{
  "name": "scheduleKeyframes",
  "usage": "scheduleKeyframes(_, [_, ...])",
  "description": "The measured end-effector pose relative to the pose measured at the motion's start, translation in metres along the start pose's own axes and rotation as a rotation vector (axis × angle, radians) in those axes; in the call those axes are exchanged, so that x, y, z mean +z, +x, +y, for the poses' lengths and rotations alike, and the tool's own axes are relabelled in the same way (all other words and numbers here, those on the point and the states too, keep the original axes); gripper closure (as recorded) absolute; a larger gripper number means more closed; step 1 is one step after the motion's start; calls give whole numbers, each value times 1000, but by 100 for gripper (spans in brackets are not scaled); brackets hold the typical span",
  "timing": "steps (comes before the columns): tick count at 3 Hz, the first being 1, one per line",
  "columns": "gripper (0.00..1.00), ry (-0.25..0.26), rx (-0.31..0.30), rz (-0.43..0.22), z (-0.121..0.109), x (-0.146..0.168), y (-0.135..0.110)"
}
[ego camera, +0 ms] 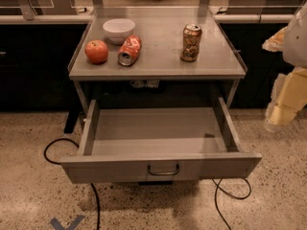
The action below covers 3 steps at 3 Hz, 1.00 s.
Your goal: Place orange can into top drawer
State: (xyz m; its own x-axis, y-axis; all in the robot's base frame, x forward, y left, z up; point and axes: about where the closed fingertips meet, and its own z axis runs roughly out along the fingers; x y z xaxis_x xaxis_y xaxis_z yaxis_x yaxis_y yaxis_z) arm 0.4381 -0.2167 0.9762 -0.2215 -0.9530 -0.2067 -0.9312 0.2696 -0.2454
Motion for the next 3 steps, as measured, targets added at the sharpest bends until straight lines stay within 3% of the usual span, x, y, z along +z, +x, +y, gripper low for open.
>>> scheduleKeyframes(2, [0, 2, 1, -14, -2, -1, -1])
scheduleKeyframes(3, [0, -36, -30, -118, -19, 9, -7])
